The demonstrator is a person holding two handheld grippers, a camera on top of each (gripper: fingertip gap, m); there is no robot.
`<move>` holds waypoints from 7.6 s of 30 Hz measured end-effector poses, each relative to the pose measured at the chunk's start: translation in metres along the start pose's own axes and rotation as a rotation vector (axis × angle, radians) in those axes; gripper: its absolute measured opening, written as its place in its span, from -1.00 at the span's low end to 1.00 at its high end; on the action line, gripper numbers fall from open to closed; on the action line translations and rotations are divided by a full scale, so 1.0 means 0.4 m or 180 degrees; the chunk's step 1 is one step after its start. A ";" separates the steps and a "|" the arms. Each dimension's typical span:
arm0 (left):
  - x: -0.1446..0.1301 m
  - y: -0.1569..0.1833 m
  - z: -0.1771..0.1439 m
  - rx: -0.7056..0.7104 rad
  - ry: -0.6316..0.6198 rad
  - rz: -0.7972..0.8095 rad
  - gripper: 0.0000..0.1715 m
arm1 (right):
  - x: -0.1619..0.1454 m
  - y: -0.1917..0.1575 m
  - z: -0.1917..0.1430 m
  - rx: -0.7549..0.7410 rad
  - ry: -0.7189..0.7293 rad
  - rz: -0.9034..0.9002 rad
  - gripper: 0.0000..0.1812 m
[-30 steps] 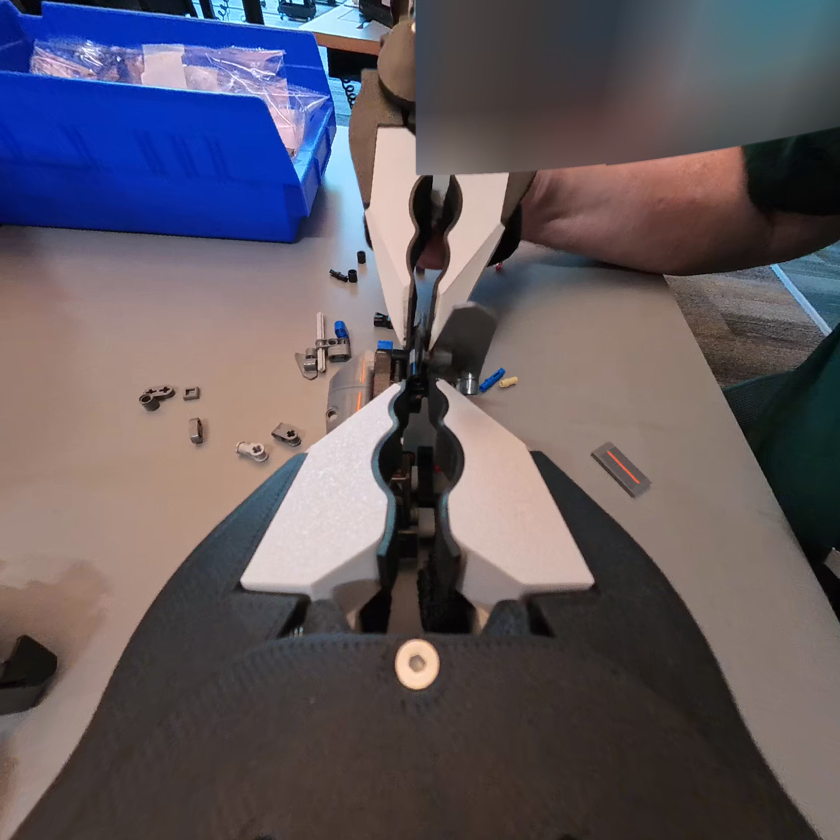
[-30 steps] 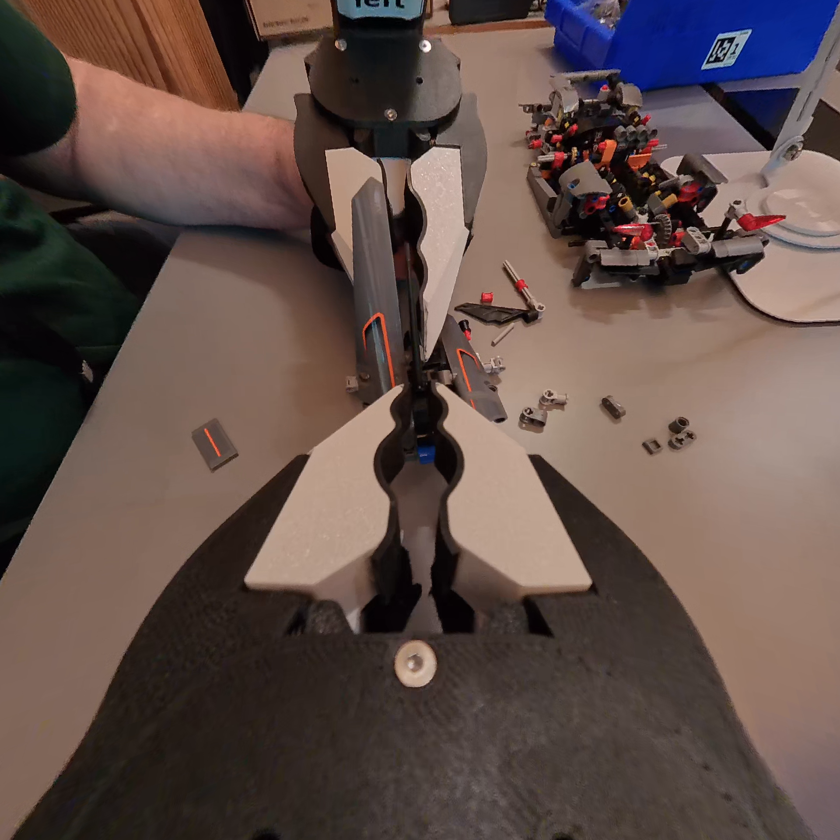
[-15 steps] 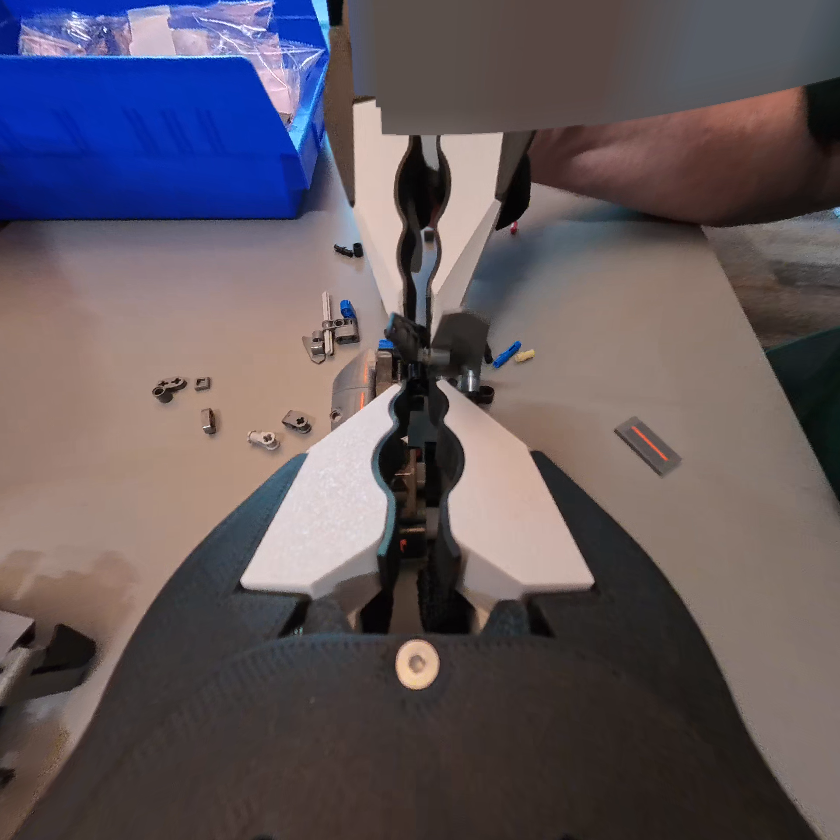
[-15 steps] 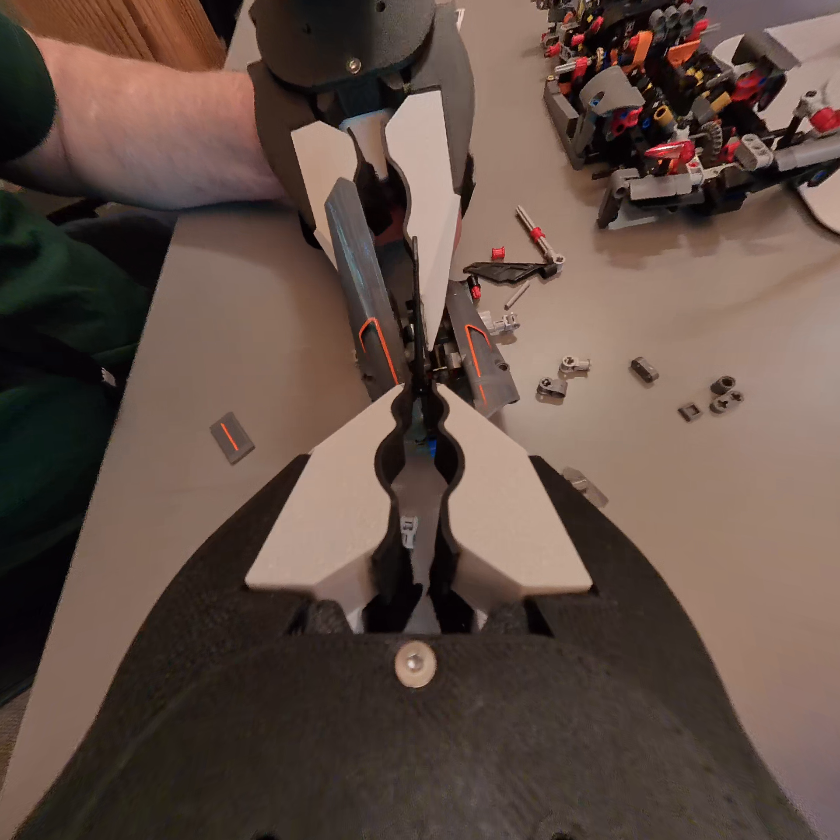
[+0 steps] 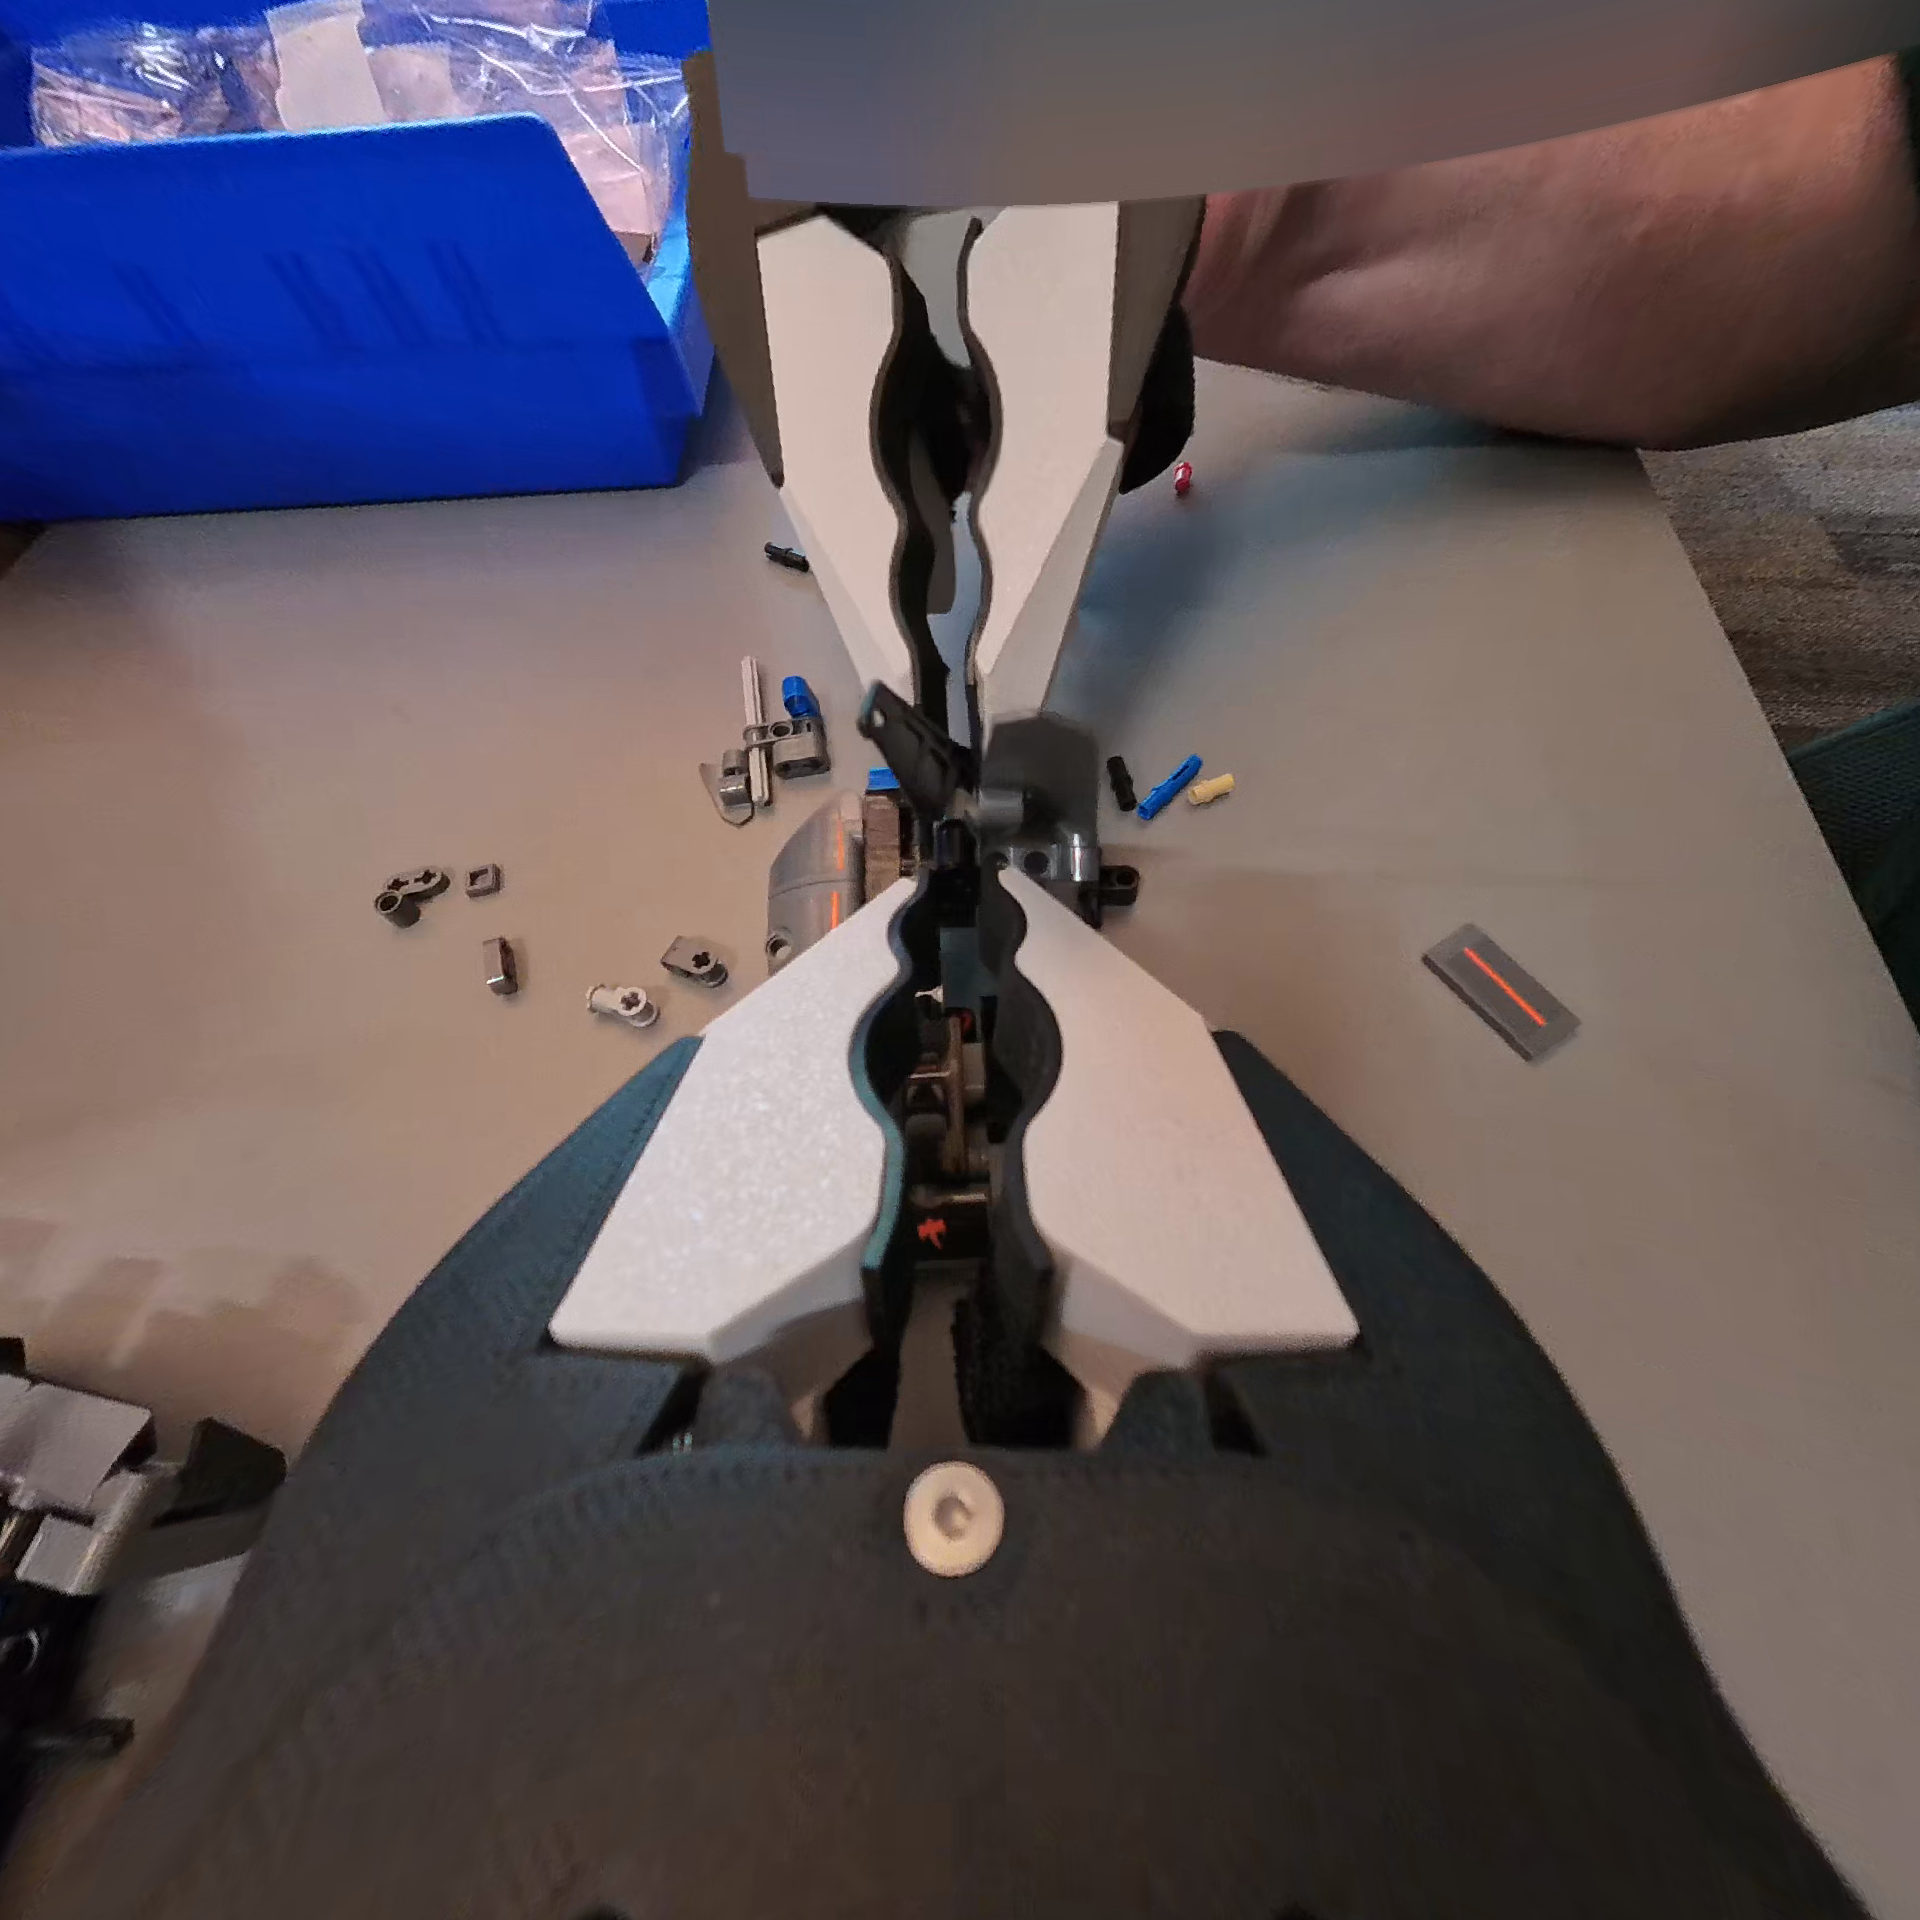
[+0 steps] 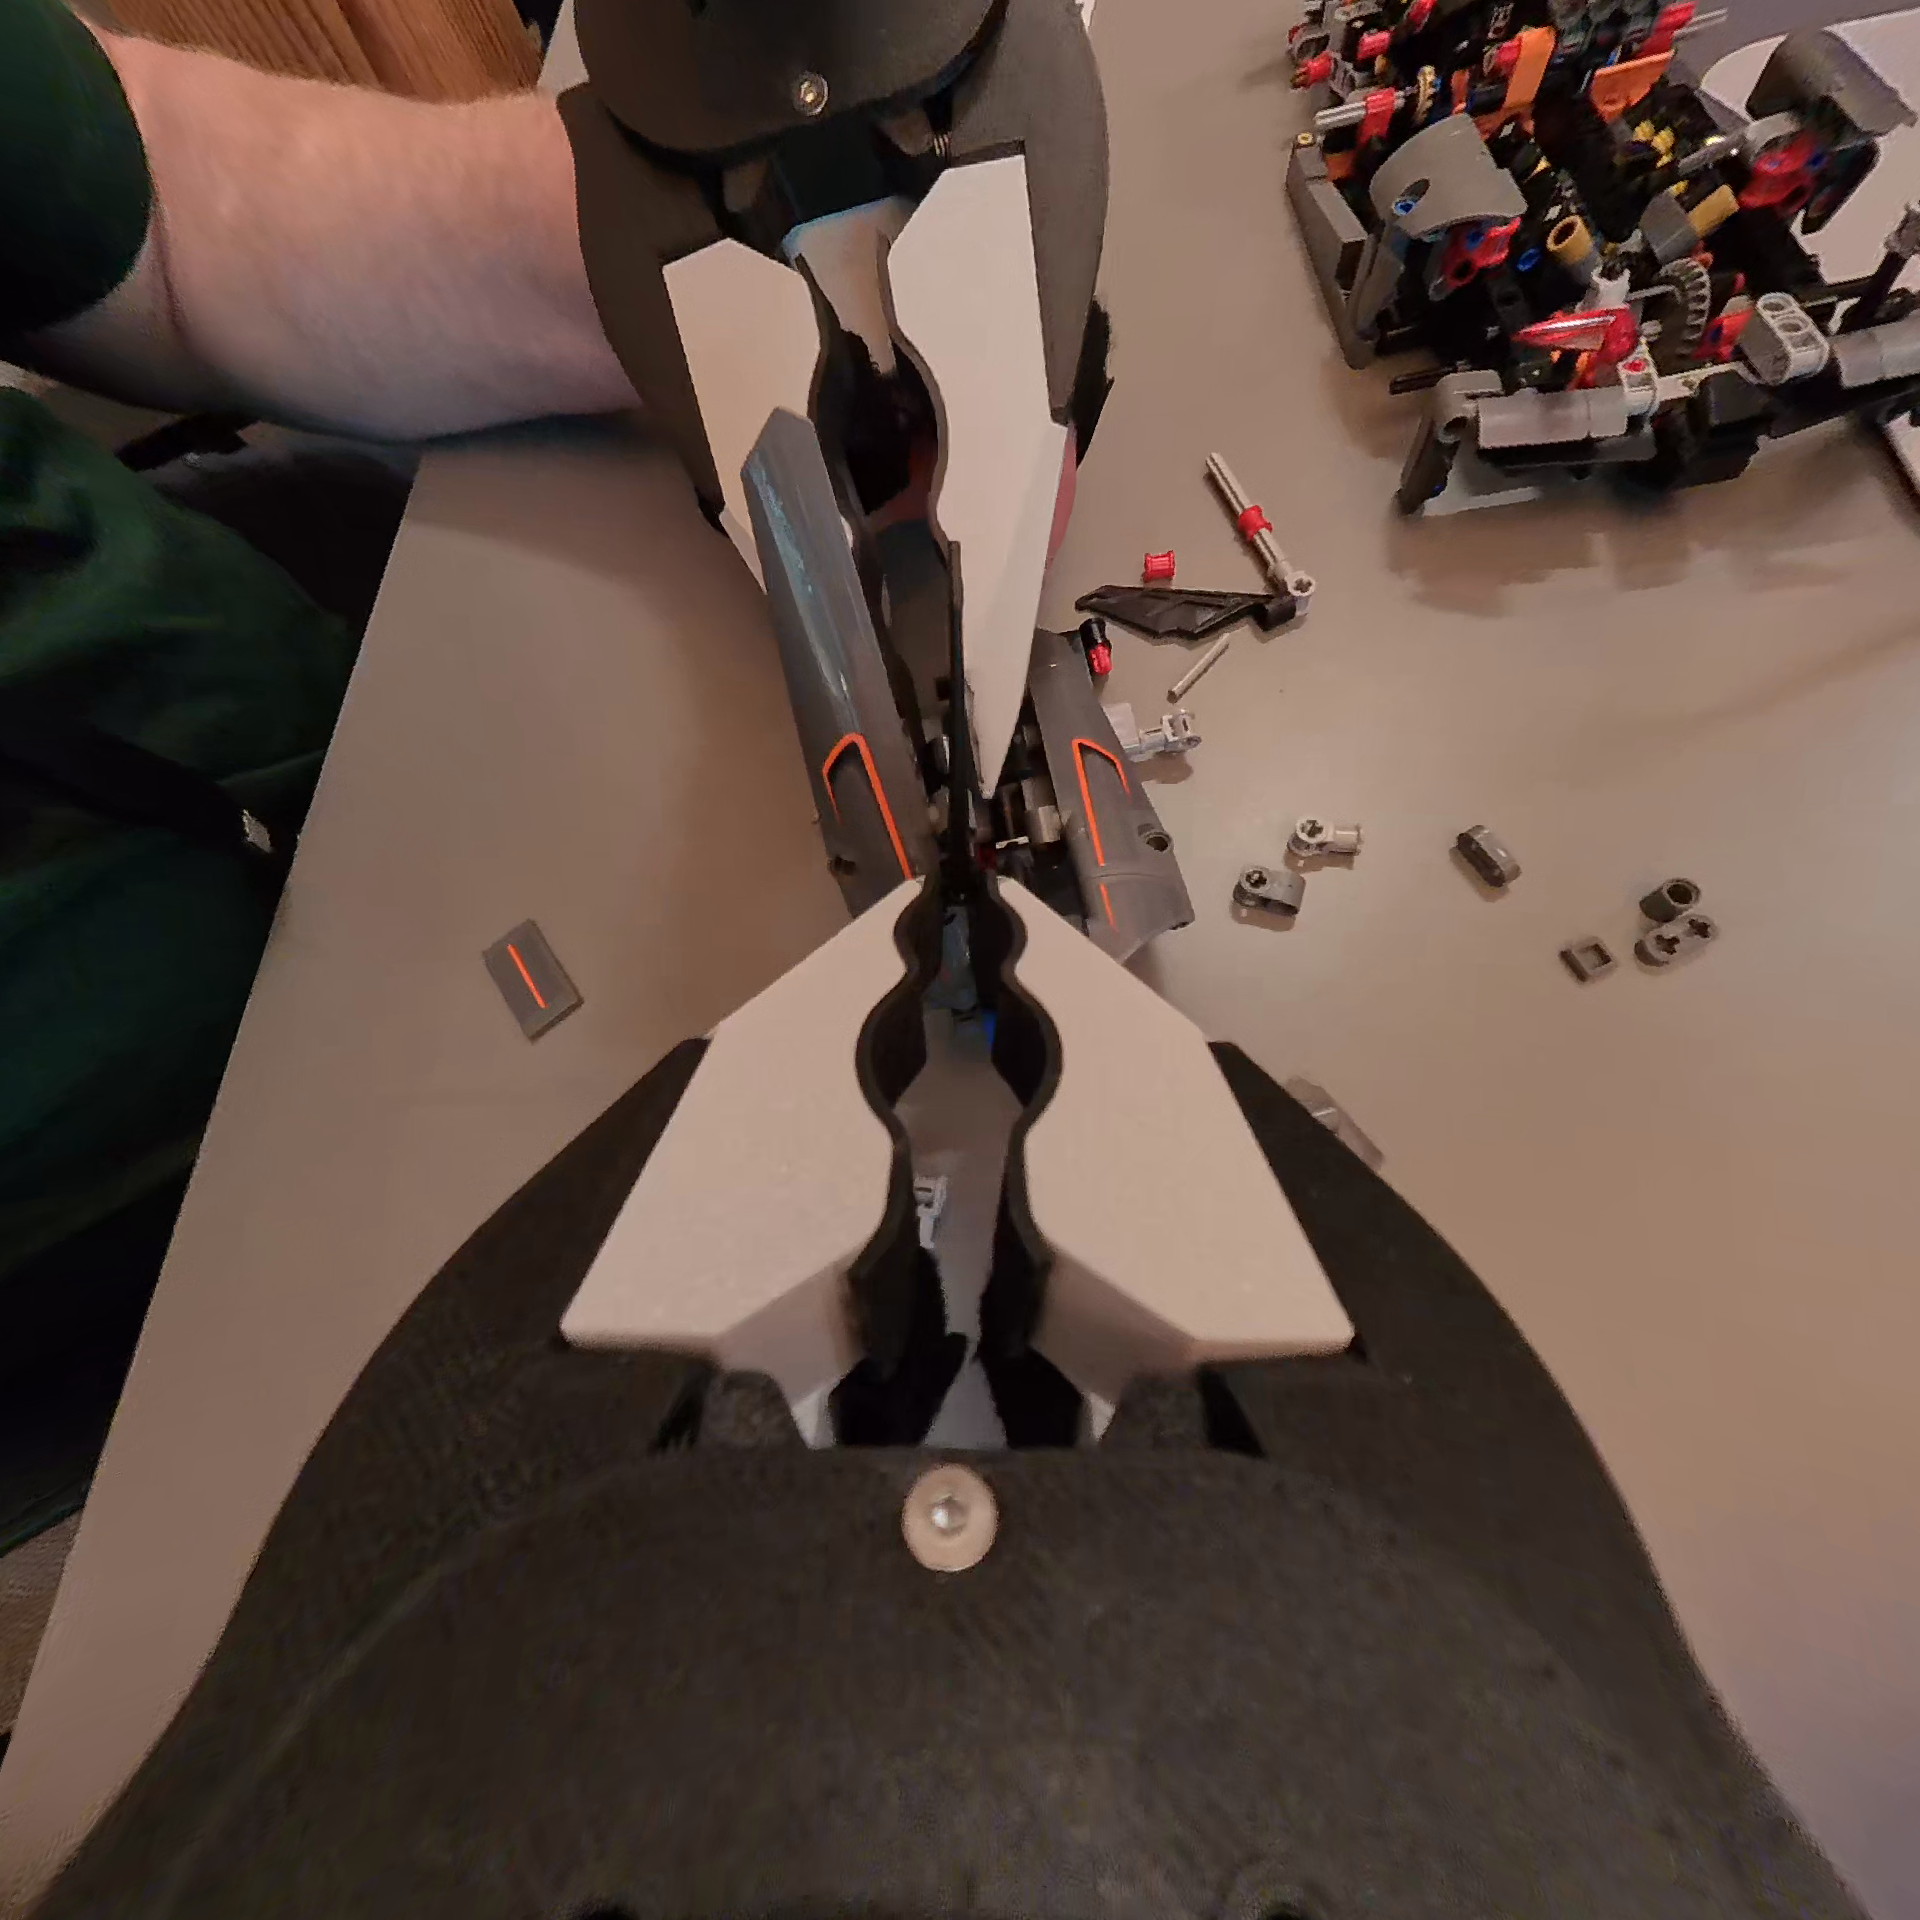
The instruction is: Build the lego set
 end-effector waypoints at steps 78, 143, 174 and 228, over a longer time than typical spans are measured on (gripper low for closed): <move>-0.026 0.020 -0.002 0.0163 -0.0715 0.0432 -0.79 | -0.024 -0.006 0.002 -0.0500 -0.0613 -0.0278 -0.95; 0.014 0.013 -0.016 -0.0006 0.0061 0.0167 -0.90 | -0.047 -0.006 0.049 -0.0311 -0.0551 -0.0100 -0.95; 0.039 0.038 0.027 0.0341 -0.1044 0.0991 -0.91 | -0.042 -0.012 0.057 -0.0320 -0.0573 -0.0111 -0.95; 0.219 -0.005 -0.019 0.0099 0.0125 0.0400 -1.00 | 0.039 -0.016 -0.099 -0.0725 0.0325 -0.0286 -0.92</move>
Point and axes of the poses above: each gripper's, where its closed fingertips meet, z out along the fingers, x out of its top, y = z × x across the jaws, the point moved 6 cm from there along -z, back along the fingers, and after that the axes turned 3 degrees about -z, right-handed, at the moved point
